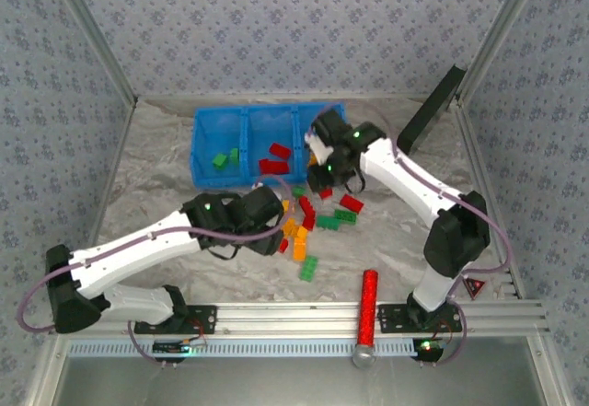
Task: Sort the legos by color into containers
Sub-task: Place the lego in the container.
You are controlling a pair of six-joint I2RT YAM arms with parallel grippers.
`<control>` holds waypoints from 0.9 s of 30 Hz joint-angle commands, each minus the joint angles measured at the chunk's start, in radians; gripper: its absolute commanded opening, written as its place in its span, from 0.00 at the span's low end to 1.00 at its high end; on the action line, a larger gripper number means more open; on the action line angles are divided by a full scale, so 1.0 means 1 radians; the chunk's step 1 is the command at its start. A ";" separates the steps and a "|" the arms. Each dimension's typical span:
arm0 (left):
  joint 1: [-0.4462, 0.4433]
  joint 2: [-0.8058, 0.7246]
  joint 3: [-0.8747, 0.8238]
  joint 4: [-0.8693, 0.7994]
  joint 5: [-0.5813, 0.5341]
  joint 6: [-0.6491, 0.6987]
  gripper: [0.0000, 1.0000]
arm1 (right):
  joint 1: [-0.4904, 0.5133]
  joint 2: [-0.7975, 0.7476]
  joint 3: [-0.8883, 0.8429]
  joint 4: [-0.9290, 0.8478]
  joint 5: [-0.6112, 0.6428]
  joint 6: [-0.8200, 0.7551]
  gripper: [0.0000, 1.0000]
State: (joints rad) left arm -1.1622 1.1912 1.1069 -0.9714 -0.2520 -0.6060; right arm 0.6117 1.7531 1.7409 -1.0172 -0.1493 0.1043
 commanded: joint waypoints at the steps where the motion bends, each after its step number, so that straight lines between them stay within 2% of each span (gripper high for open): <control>1: -0.074 -0.047 -0.059 0.080 -0.105 -0.094 0.66 | 0.012 0.153 0.195 -0.047 -0.035 -0.068 0.19; 6: -0.191 -0.053 -0.183 0.198 -0.146 -0.136 0.66 | 0.043 0.374 0.465 -0.020 -0.002 -0.115 0.18; 8: -0.224 -0.038 -0.197 0.218 -0.152 -0.144 0.66 | 0.058 0.434 0.508 0.032 0.065 -0.139 0.18; 13: -0.319 0.022 -0.144 0.159 -0.236 -0.153 0.66 | 0.063 0.556 0.605 0.101 0.139 -0.201 0.19; 21: -0.370 0.159 -0.129 0.205 -0.196 -0.148 0.66 | 0.064 0.710 0.697 0.158 0.170 -0.249 0.20; 27: -0.378 0.255 -0.088 0.186 -0.216 -0.123 0.66 | 0.076 0.775 0.724 0.132 0.212 -0.271 0.24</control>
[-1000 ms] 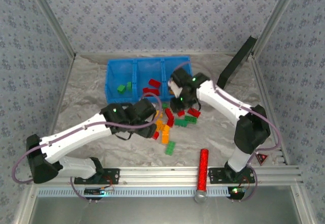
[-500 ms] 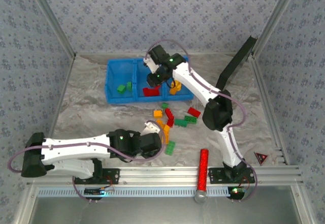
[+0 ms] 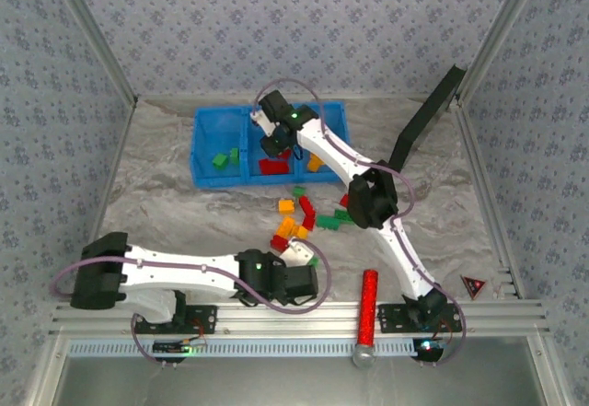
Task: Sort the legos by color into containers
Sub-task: Place the lego in the container, then pick up the lego from the middle-left of the table.
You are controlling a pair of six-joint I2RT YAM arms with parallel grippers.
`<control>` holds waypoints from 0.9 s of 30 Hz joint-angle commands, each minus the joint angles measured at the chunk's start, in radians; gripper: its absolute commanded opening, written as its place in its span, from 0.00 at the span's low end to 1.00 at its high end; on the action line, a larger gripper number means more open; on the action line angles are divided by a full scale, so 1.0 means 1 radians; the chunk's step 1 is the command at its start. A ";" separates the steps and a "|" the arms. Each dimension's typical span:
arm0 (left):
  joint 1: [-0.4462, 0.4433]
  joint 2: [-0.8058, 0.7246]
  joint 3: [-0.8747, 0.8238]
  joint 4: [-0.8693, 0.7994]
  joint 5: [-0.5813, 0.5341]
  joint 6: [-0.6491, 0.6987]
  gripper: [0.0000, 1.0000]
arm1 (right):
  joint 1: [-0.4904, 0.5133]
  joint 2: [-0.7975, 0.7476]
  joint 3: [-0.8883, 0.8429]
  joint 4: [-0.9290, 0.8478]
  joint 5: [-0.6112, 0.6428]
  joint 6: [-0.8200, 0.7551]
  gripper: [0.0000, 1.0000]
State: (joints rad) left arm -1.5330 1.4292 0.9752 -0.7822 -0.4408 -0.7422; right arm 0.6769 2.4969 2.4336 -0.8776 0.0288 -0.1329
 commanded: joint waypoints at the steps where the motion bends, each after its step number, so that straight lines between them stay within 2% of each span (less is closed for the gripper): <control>1: -0.007 0.027 0.048 0.005 -0.023 0.017 0.66 | 0.010 0.037 0.027 -0.005 0.038 -0.039 0.25; 14: -0.008 0.195 0.148 0.027 0.063 0.000 0.67 | 0.009 0.000 -0.004 0.014 0.025 -0.065 0.51; 27: 0.019 0.299 0.200 0.000 0.108 -0.054 0.67 | 0.006 -0.142 -0.042 0.005 0.009 -0.039 0.58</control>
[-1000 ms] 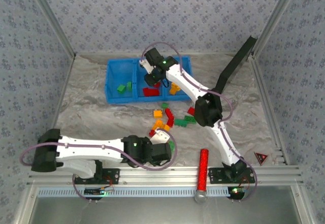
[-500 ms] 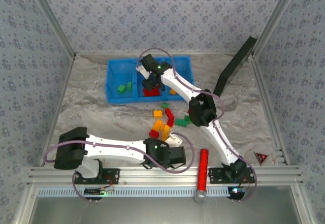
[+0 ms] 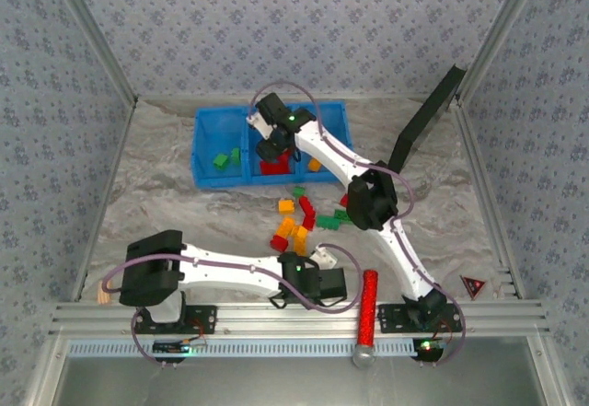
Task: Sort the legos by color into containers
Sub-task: Pick up the lego from the middle-left of the table.
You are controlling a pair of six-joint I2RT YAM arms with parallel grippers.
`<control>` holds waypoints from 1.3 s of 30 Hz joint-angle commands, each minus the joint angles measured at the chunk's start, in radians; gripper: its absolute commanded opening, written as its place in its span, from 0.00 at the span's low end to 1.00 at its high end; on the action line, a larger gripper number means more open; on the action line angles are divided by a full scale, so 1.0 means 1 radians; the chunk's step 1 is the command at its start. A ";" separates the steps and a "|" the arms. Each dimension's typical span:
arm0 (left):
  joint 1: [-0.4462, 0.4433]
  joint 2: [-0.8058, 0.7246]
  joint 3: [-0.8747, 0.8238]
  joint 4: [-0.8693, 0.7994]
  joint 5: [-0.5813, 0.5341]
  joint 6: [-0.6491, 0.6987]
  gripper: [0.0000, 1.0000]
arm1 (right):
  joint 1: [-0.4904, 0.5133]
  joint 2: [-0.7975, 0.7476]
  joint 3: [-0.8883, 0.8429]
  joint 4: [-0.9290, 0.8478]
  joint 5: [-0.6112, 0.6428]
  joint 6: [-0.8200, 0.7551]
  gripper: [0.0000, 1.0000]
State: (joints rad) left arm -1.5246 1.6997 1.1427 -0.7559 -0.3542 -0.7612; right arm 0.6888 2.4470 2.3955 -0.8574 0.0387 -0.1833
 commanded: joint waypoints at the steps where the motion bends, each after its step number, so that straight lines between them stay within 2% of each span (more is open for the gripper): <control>1: 0.018 0.043 0.037 -0.033 0.034 -0.049 0.67 | -0.008 -0.105 -0.008 -0.018 -0.008 0.016 0.59; 8: 0.057 0.074 0.028 -0.029 0.073 -0.079 0.66 | -0.041 -0.213 -0.045 -0.069 -0.133 0.107 0.63; 17: 0.093 0.104 0.014 0.004 0.114 -0.059 0.66 | -0.057 -0.559 -0.551 0.054 -0.089 0.263 0.67; 21: 0.114 0.113 -0.006 0.023 0.137 -0.057 0.65 | -0.076 -0.597 -0.538 -0.045 -0.062 0.284 0.67; 27: 0.153 0.106 -0.050 0.070 0.182 -0.006 0.64 | -0.069 -0.681 -0.561 -0.073 -0.034 0.322 0.67; 39: 0.187 0.165 -0.003 0.134 0.198 0.118 0.61 | -0.037 -0.692 -0.572 -0.134 0.048 0.354 0.67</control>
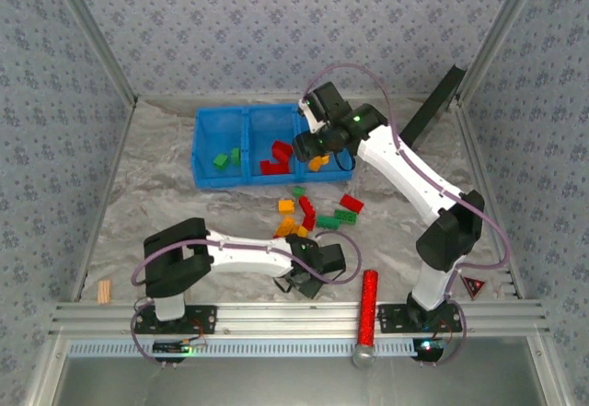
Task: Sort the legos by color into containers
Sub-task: Pick up the lego from the middle-left of the table.
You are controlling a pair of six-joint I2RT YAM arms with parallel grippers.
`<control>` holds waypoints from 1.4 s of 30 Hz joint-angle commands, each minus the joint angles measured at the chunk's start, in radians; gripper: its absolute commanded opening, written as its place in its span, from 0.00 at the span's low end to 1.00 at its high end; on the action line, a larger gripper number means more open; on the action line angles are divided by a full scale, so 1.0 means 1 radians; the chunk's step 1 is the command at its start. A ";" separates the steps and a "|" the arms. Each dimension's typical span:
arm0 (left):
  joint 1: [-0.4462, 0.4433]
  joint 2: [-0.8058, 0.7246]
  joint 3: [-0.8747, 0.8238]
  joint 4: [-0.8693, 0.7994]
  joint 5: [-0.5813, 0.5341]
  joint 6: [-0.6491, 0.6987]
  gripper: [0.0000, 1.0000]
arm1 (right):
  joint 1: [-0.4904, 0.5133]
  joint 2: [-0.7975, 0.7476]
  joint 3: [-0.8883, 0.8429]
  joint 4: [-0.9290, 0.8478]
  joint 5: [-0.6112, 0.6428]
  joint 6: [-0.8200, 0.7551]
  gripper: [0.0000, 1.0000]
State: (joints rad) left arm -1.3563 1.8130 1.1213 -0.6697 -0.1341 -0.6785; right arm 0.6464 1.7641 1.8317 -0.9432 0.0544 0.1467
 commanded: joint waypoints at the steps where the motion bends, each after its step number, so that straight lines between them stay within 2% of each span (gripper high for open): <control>1: 0.020 0.046 0.018 0.051 -0.018 0.039 0.61 | 0.006 -0.007 -0.007 -0.051 0.034 0.024 0.67; 22: 0.026 0.000 0.072 -0.004 0.023 0.023 0.64 | -0.010 0.003 -0.030 -0.034 0.011 -0.006 0.68; 33: 0.034 0.064 0.108 -0.059 -0.041 -0.012 0.65 | -0.025 -0.023 -0.059 -0.043 0.013 -0.022 0.67; 38: 0.051 0.092 0.125 -0.073 -0.048 -0.019 0.60 | -0.030 -0.053 -0.082 -0.060 0.024 -0.025 0.67; 41: 0.060 0.096 0.113 -0.076 -0.032 -0.032 0.48 | -0.038 -0.092 -0.106 -0.077 0.029 -0.029 0.67; 42: 0.066 0.098 0.106 -0.077 -0.014 -0.036 0.41 | -0.044 -0.113 -0.119 -0.080 0.030 -0.029 0.67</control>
State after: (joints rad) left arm -1.3094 1.8843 1.2282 -0.6991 -0.1406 -0.6979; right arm 0.6167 1.7245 1.7302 -0.9752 0.0666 0.1371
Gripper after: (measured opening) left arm 0.427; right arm 0.674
